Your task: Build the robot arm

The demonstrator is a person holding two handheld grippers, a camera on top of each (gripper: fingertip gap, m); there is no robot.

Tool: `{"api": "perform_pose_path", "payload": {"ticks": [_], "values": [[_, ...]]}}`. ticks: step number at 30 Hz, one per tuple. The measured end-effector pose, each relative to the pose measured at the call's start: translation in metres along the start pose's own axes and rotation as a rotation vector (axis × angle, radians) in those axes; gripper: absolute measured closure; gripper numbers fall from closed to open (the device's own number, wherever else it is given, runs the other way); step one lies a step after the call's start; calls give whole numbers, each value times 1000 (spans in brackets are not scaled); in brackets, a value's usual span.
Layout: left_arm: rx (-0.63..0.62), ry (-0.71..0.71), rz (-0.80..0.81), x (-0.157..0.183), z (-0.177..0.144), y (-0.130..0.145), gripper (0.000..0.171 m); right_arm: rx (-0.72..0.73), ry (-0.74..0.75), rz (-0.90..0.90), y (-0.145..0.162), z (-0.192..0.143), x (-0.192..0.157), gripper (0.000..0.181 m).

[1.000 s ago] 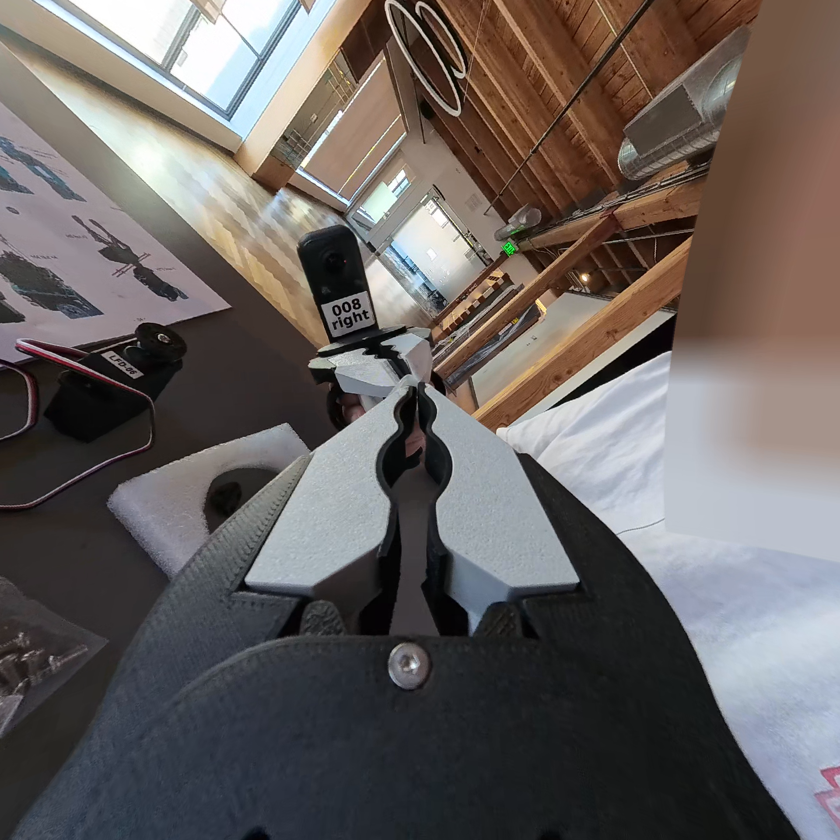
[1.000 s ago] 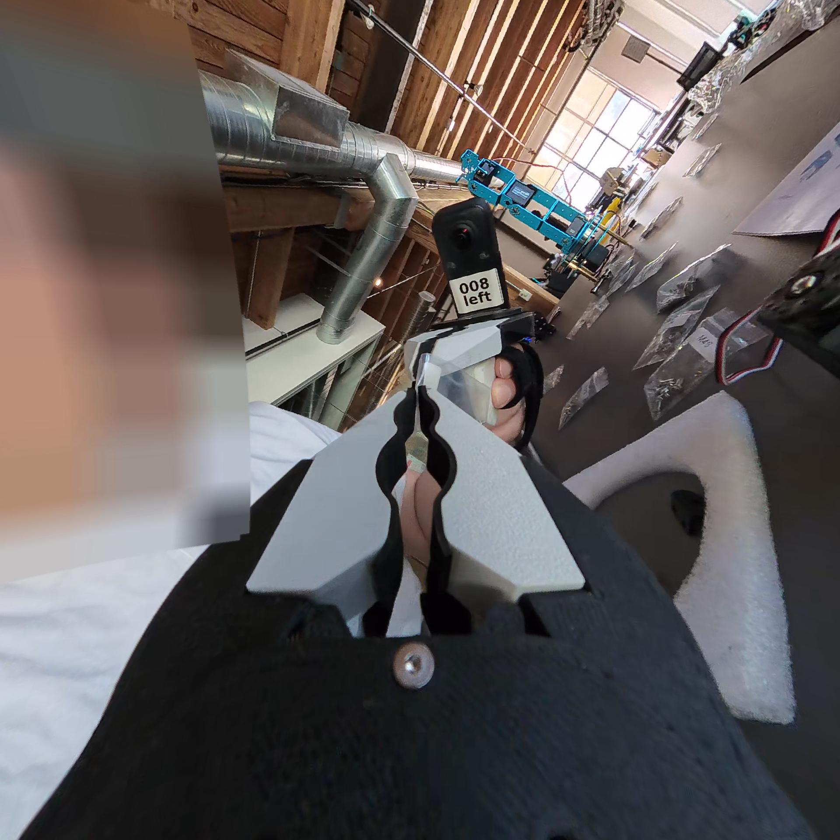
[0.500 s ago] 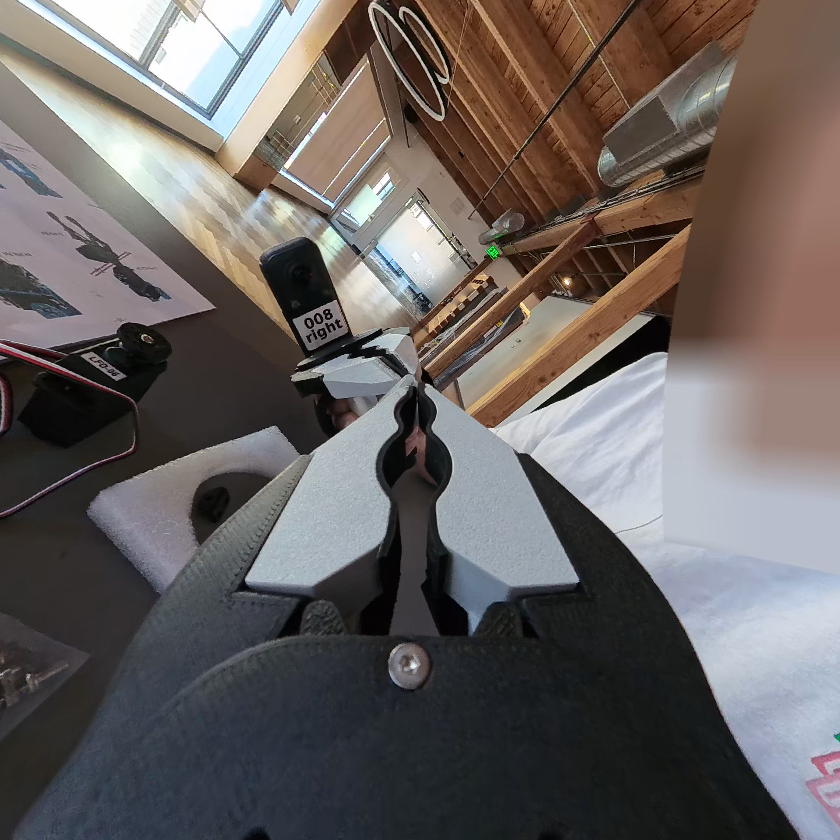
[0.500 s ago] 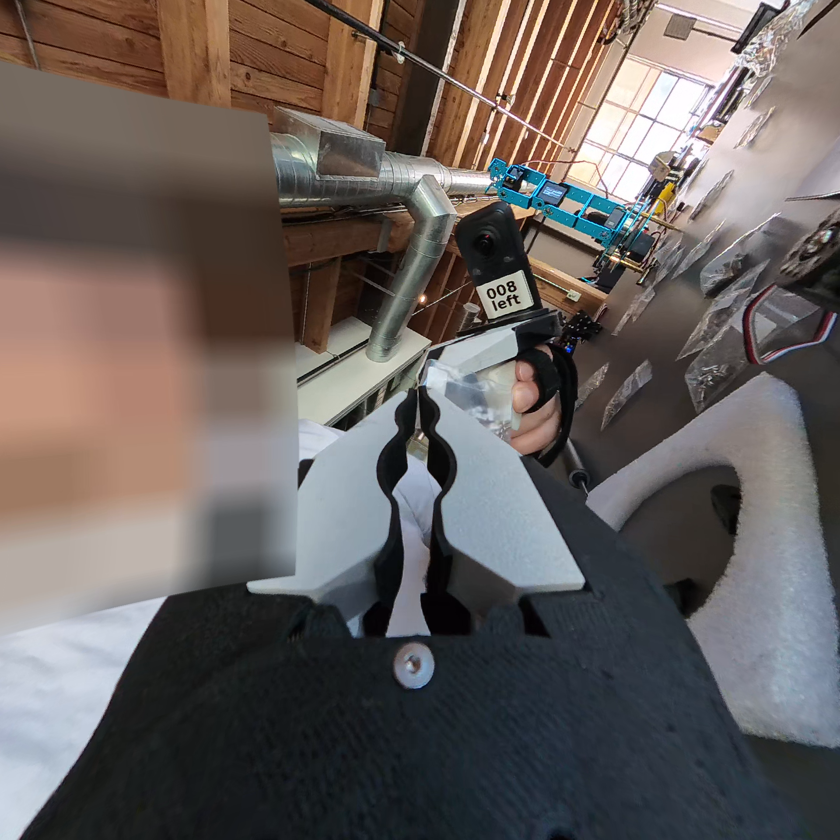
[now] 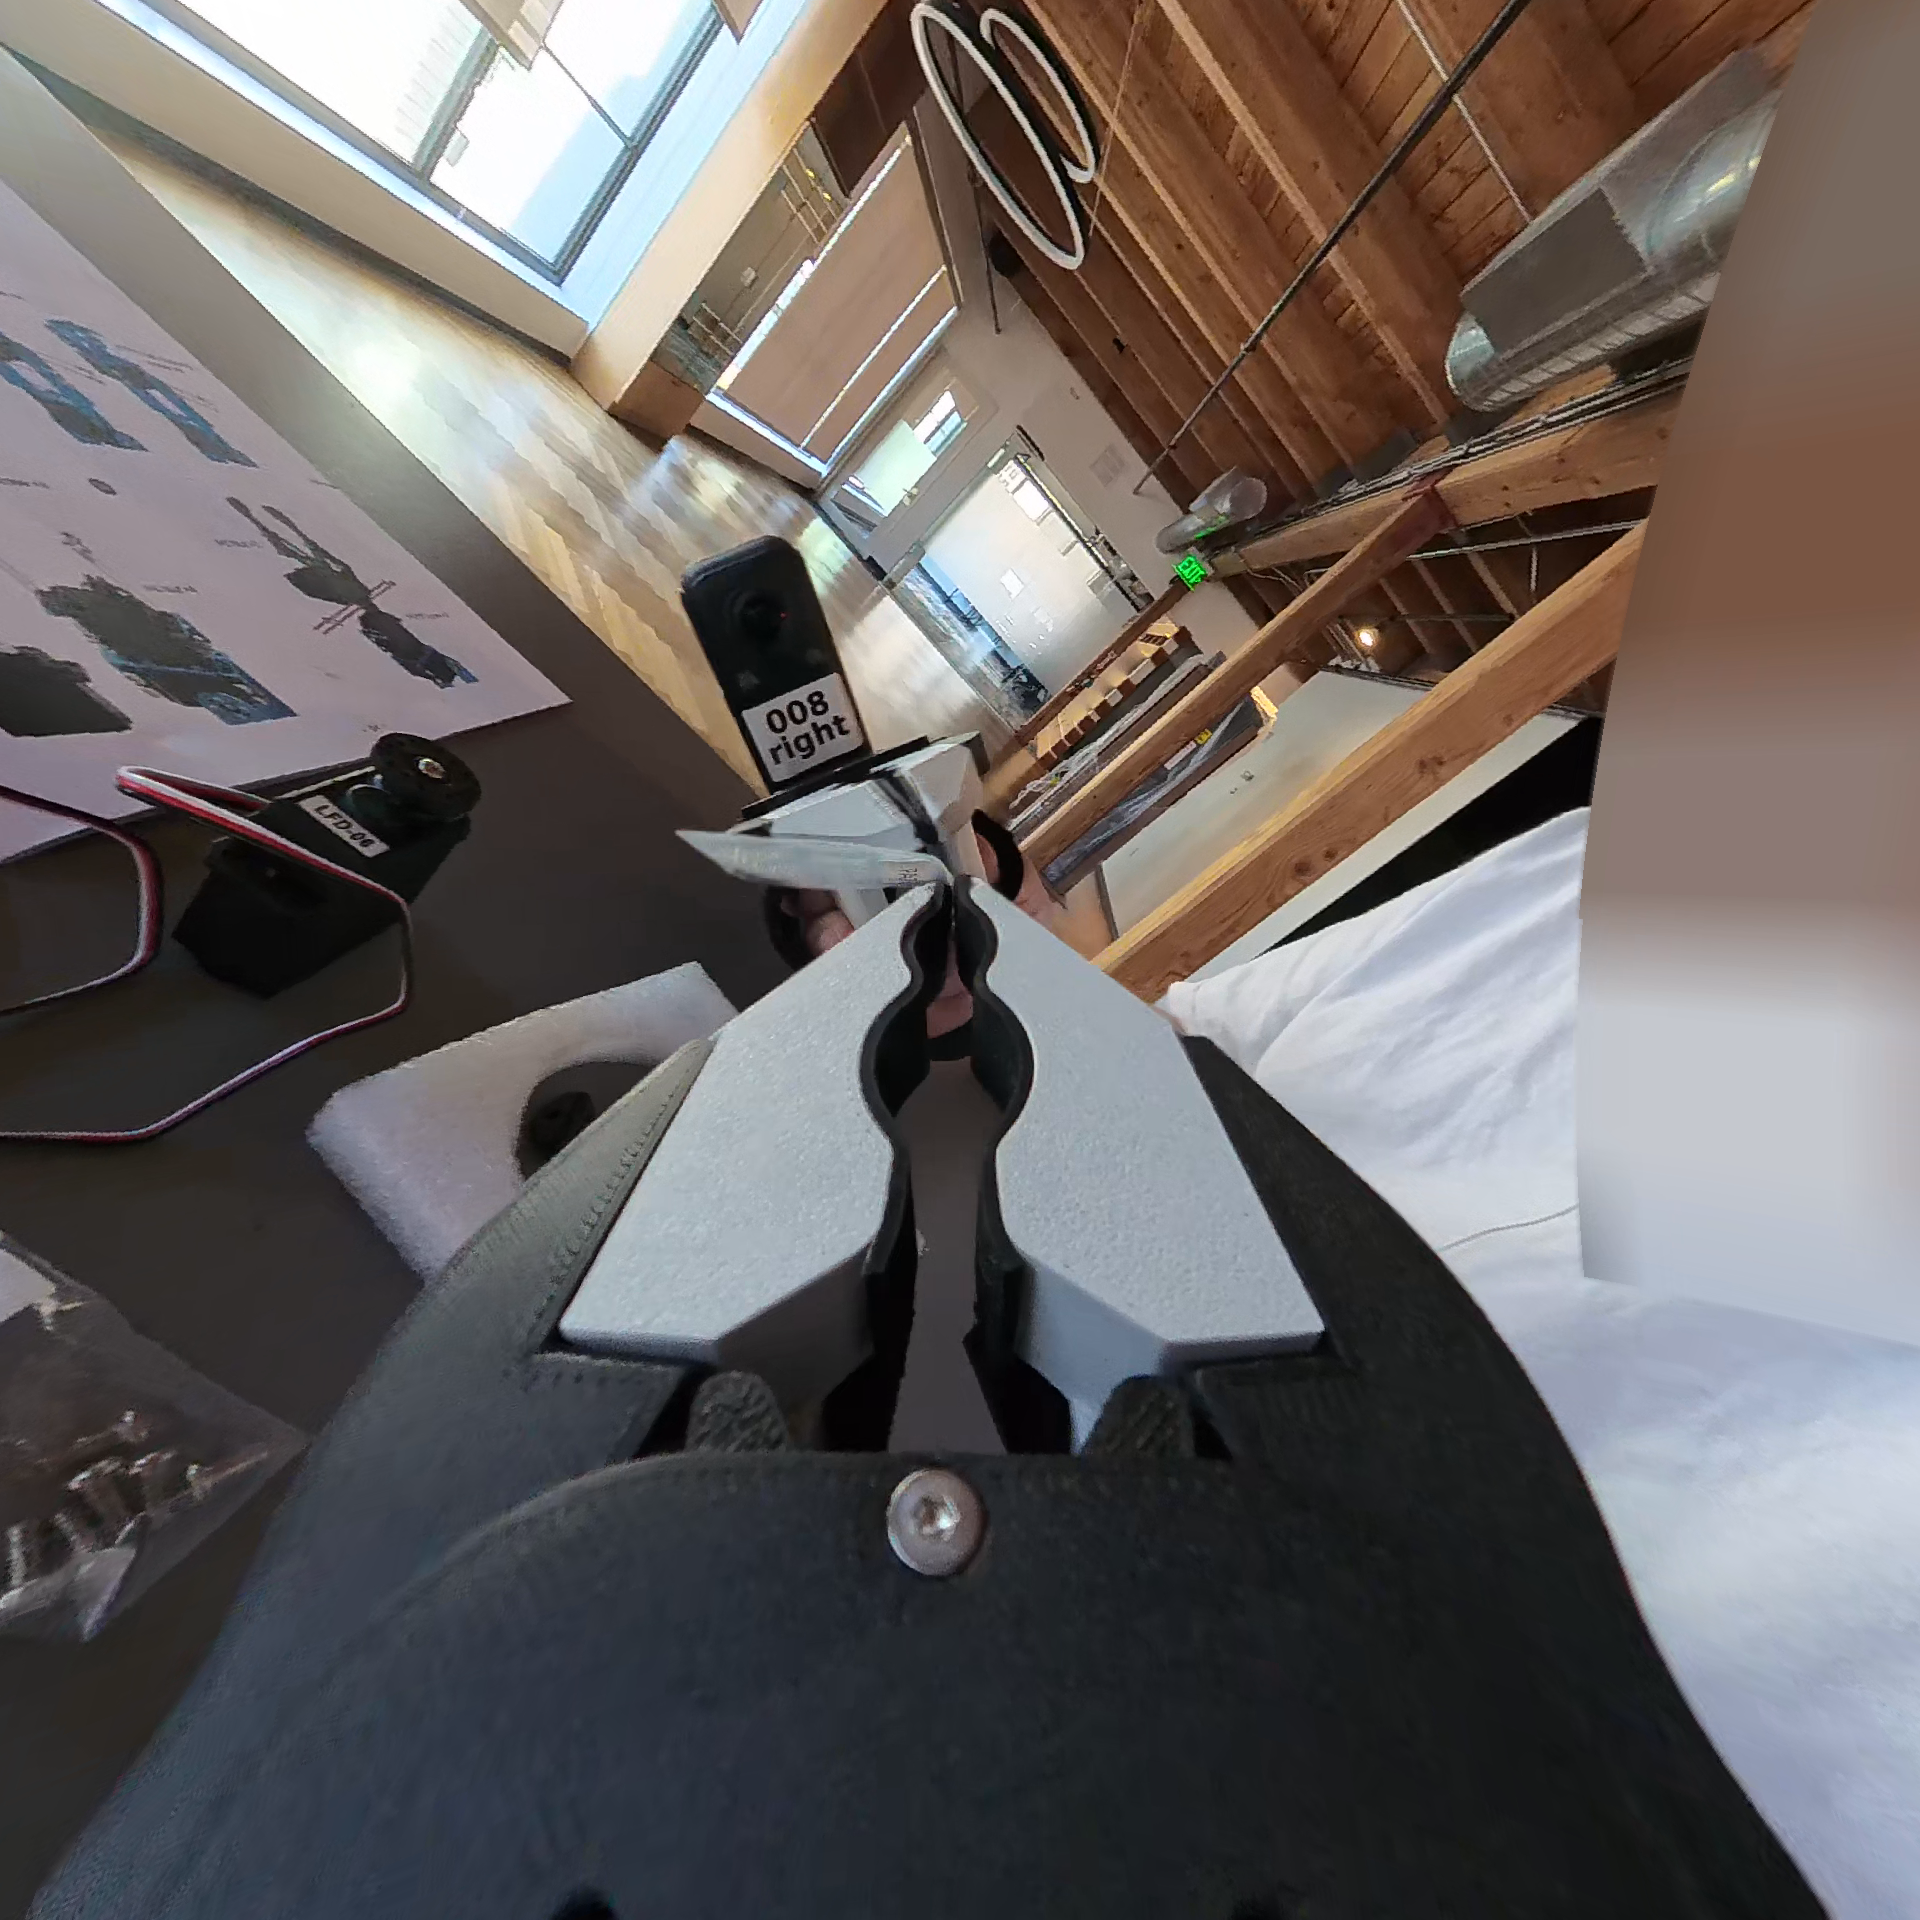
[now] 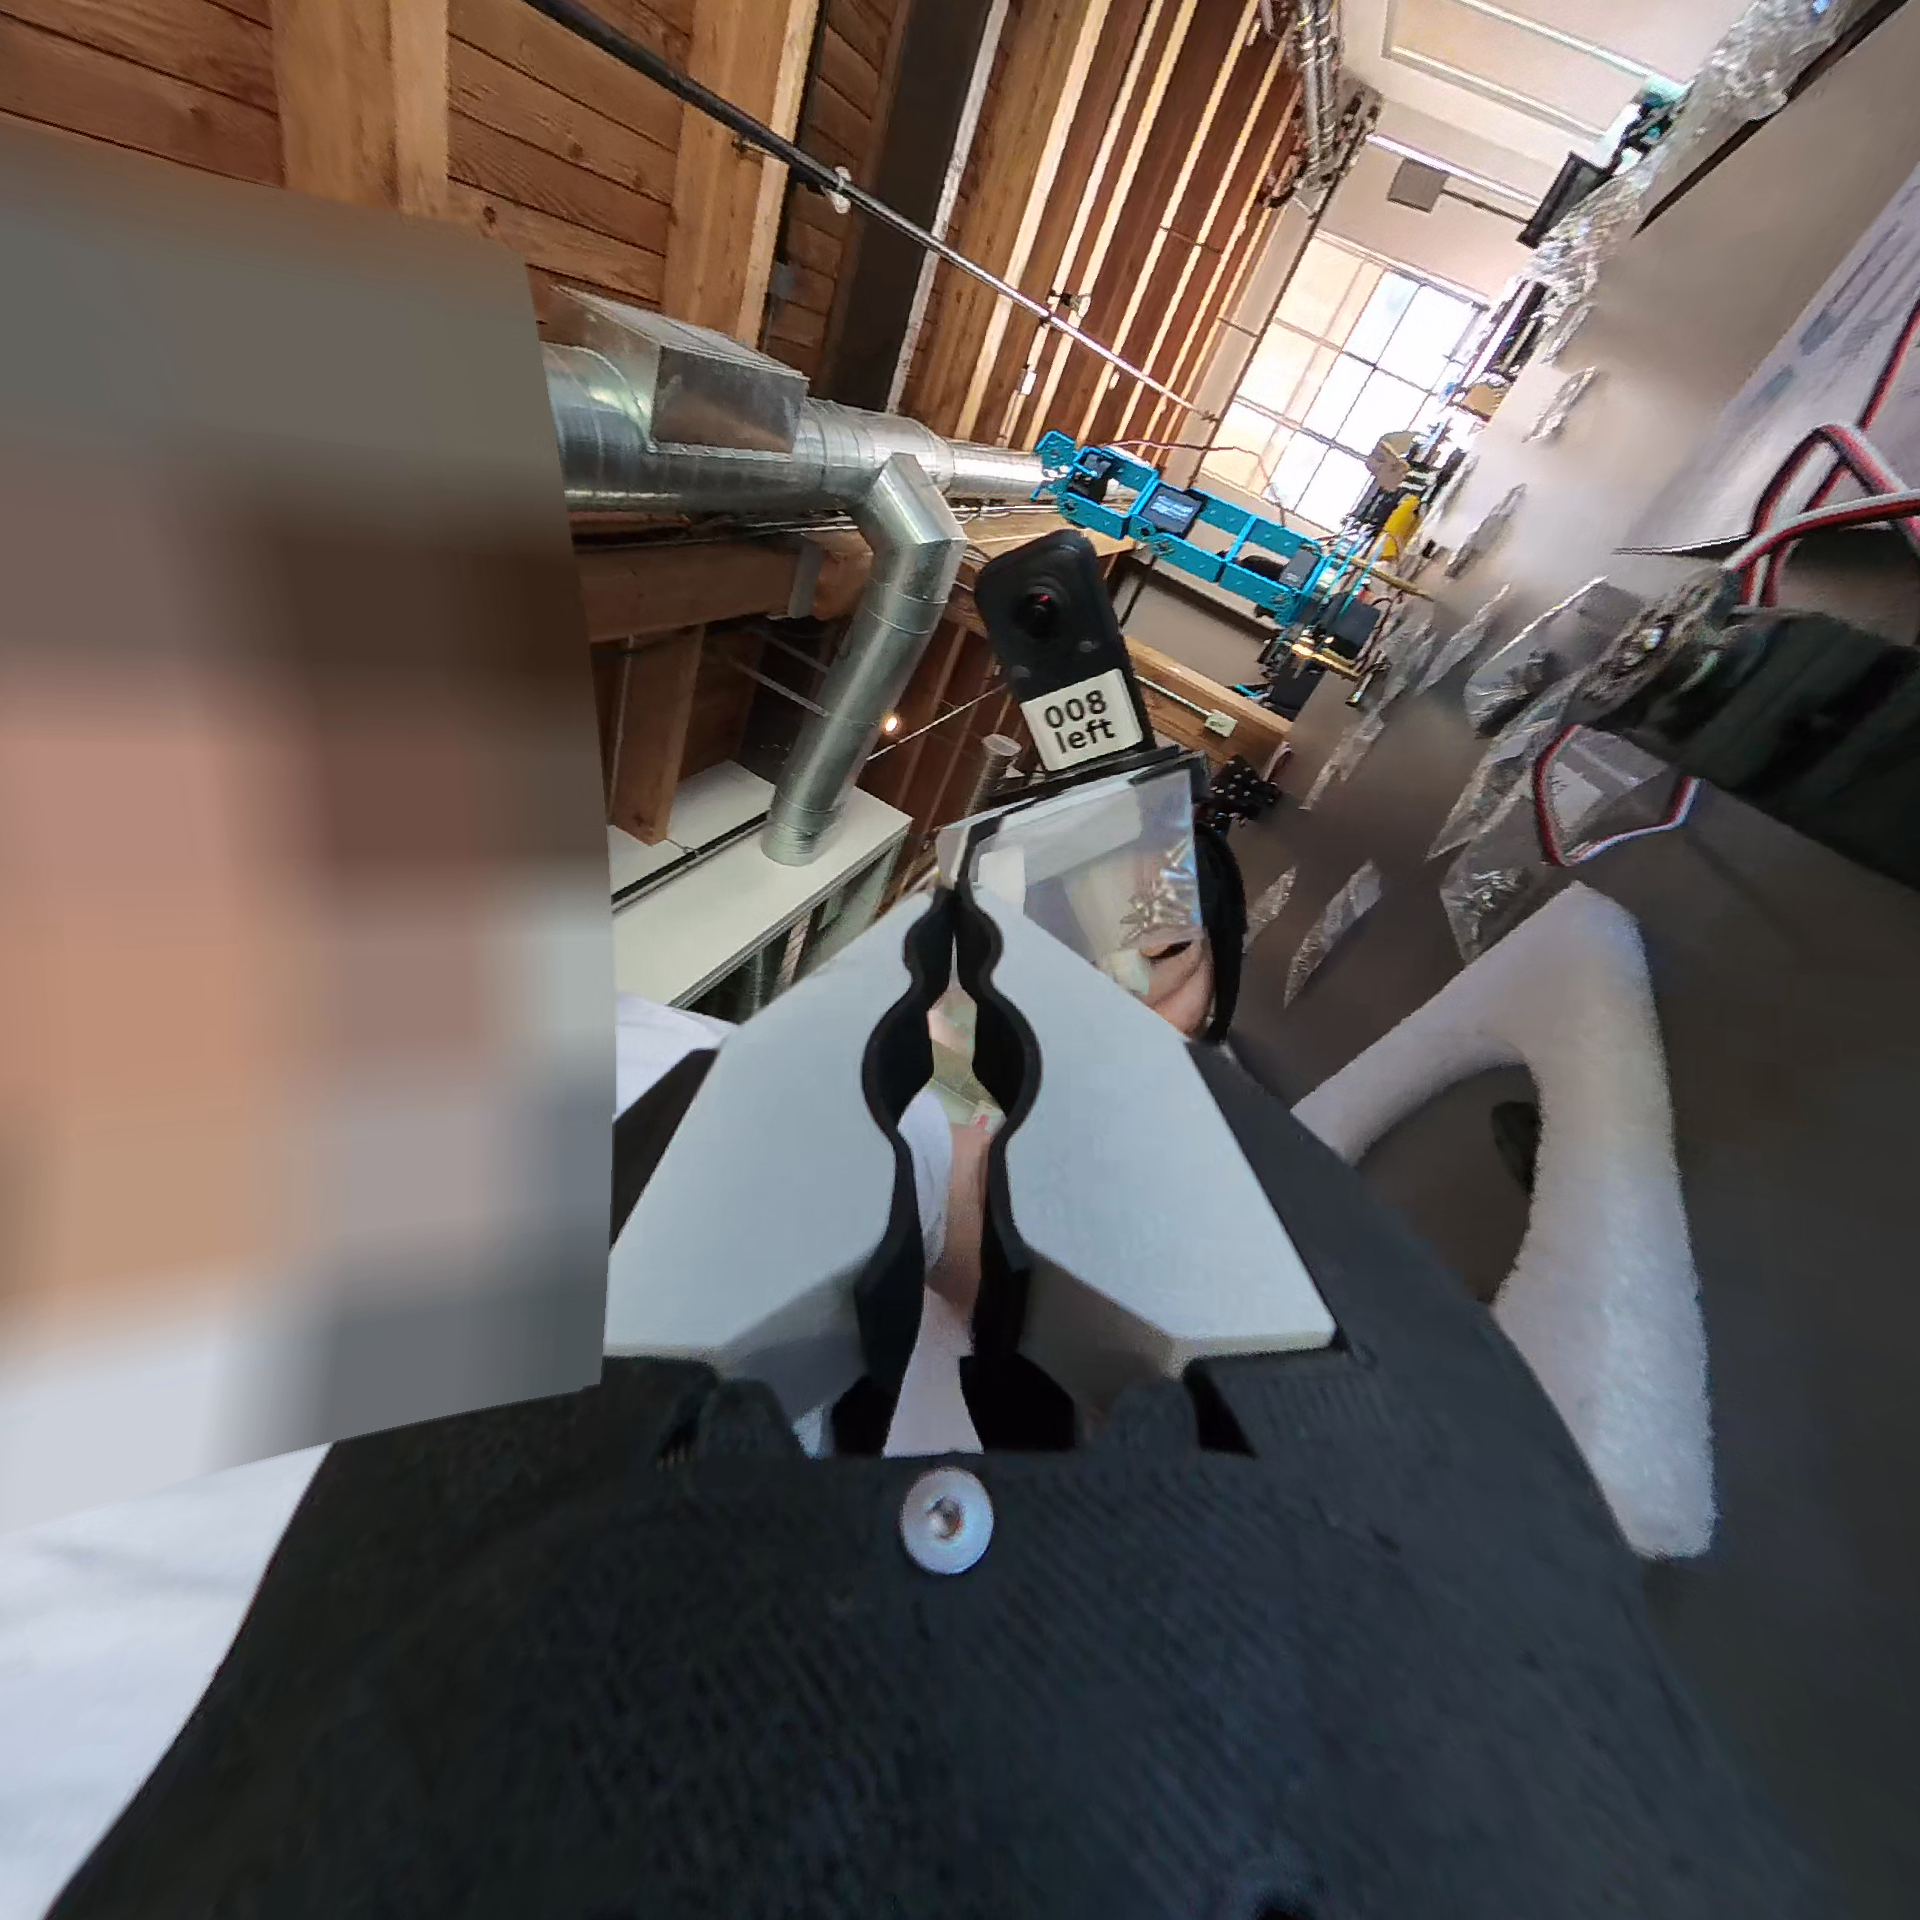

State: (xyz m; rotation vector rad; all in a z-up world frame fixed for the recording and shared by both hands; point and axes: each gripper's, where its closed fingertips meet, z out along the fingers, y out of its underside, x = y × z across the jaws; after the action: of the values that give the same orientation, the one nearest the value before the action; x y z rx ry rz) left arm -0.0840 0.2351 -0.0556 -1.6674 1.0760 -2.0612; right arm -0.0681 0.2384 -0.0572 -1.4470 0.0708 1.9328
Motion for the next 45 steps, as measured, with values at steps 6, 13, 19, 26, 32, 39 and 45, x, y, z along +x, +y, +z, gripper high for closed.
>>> {"api": "perform_pose_path", "payload": {"ticks": [6,13,19,26,32,39,45], "values": [[-26,-34,2,-6,1,4,171,-1,72,-132,-2,0,2,181],[-52,-96,-39,-19,-2,10,171,-216,383,-876,7,0,1,167],[-92,-165,-71,-33,-3,19,171,-371,576,-1075,21,1,31,165],[-111,-191,-56,-35,-3,21,171,-376,614,-1051,20,-1,40,177],[-97,-186,-75,-36,-2,21,171,-393,643,-1063,21,-2,43,181],[-55,-202,-10,-31,-1,12,153,-203,555,-779,5,-2,34,181],[-25,-164,-53,-29,6,13,151,-171,467,-662,9,3,29,181]]}}
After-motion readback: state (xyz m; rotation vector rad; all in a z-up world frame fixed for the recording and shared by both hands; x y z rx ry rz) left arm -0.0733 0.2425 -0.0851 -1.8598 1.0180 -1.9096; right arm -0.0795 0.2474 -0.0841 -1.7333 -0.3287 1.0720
